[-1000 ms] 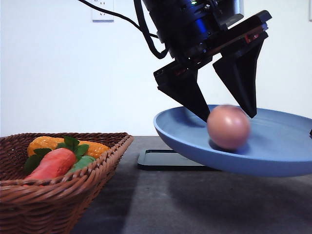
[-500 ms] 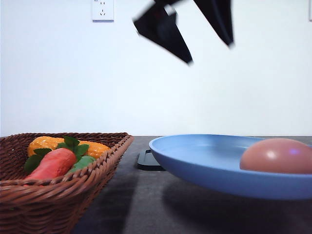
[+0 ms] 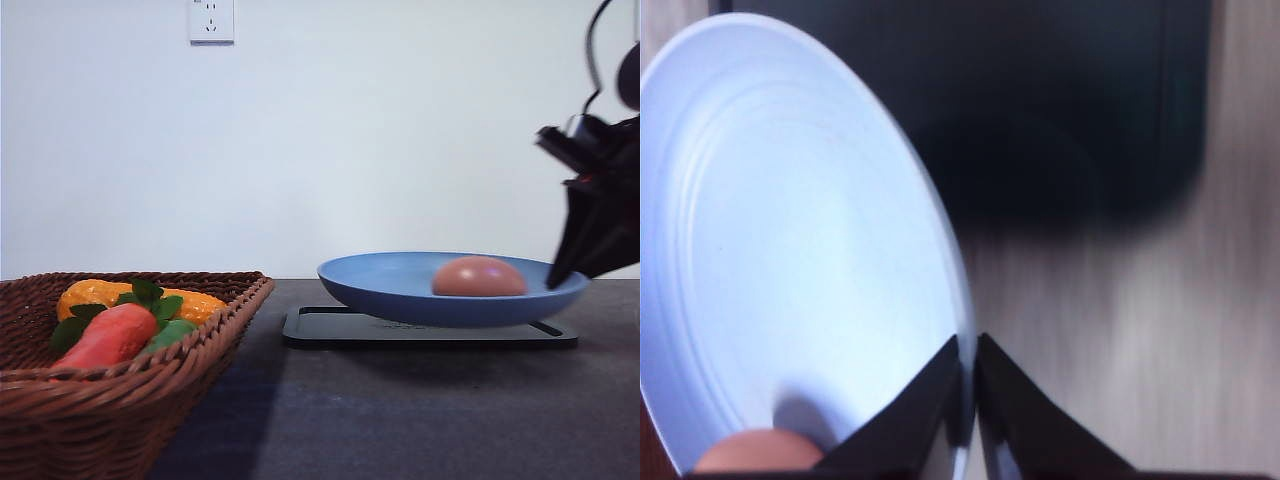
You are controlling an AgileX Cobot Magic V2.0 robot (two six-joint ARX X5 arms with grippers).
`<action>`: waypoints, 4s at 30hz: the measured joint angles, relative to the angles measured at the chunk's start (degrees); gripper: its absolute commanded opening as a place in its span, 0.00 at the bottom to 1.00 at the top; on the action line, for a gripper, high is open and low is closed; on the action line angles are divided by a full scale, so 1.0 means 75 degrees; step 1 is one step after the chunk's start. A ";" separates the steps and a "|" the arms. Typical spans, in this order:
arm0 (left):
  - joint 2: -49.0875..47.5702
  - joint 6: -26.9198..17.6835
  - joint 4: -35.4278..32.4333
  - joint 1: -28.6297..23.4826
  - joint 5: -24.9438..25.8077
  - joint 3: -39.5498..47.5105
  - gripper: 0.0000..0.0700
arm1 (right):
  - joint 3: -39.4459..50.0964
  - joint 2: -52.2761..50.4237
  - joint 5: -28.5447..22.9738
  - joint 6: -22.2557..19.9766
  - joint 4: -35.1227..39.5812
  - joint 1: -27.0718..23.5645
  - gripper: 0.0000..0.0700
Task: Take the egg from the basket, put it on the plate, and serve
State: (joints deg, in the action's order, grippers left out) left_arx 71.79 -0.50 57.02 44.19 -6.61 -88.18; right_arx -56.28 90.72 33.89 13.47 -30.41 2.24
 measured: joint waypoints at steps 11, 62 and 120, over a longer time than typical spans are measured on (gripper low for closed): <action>-0.1800 0.0008 0.0197 -0.0234 -0.0324 0.0000 0.70 | -0.3099 0.2944 -0.0005 -0.0002 -0.0594 0.0000 0.00; -0.1425 -0.0593 -0.0899 -0.3230 -0.0857 0.1515 0.00 | -0.3049 -0.1955 -0.3512 -0.1152 -0.1796 0.1682 0.00; -0.9539 0.0174 -0.6129 -0.5685 0.0200 1.0340 0.00 | 0.3332 -0.6908 -0.5758 -0.1227 0.3750 0.2938 0.00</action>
State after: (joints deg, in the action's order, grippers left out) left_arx 0.25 0.80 11.05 1.55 -5.11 -10.64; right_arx -31.29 38.92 -9.30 4.27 -2.29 24.27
